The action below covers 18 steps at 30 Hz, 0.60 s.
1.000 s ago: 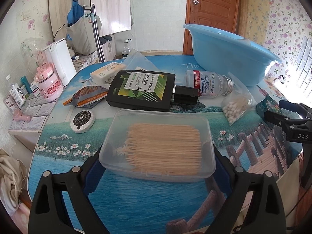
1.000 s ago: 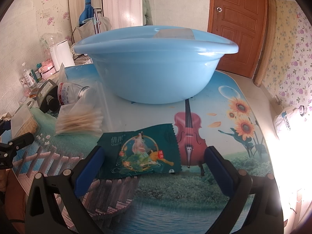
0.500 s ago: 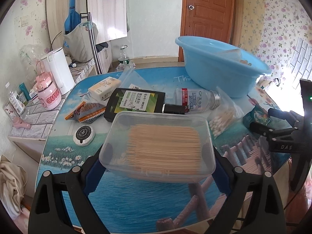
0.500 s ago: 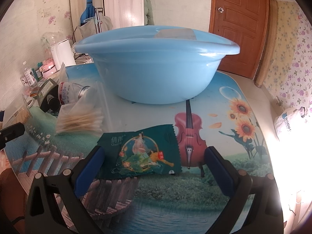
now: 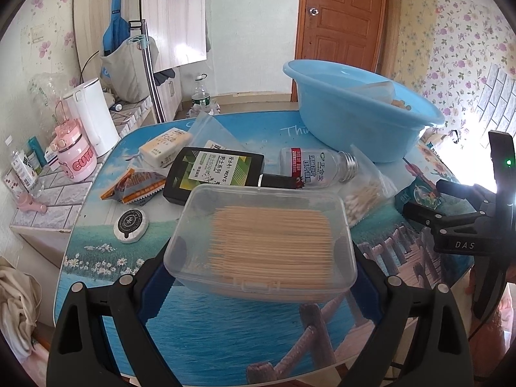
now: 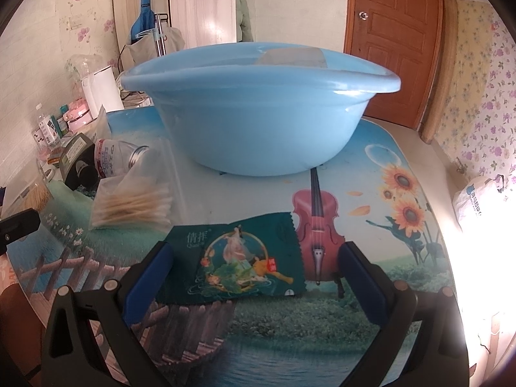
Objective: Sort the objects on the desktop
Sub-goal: 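Carry the toothpick box and the green packet into the blue basin and release both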
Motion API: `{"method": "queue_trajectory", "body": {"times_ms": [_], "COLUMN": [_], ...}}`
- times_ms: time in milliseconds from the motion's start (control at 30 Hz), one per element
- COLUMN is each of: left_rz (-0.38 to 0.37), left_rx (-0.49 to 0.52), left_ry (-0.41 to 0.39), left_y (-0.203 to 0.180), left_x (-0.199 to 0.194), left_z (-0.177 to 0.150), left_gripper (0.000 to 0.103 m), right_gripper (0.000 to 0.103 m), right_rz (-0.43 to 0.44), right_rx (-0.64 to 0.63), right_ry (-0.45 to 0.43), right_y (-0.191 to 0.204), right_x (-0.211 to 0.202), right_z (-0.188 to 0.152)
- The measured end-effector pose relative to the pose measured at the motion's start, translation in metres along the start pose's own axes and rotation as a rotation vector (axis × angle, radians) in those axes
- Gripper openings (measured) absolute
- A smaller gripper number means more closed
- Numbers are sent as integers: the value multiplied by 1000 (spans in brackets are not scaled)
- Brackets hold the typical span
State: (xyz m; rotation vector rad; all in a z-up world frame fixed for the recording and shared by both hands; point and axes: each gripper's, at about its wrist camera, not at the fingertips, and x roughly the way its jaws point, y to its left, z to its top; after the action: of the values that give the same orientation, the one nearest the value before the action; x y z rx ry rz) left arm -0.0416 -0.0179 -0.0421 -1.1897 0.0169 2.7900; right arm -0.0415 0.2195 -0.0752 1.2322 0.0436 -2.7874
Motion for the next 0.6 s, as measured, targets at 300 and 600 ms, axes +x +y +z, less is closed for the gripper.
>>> {"method": "queue_trajectory", "body": {"times_ms": [300, 600], "left_rz": [5, -7], "left_rx": [-1, 8], "left_ry": [-15, -50], "left_y": [3, -3], "left_x": [-7, -16], "left_z": [9, 19], "left_gripper": [94, 94], "right_gripper": [53, 10], "right_rz": [92, 236], "right_rx": [-75, -104], "right_ry": [42, 60], "right_y": [-16, -32], "right_x": [-15, -46], "right_z": [0, -3]}}
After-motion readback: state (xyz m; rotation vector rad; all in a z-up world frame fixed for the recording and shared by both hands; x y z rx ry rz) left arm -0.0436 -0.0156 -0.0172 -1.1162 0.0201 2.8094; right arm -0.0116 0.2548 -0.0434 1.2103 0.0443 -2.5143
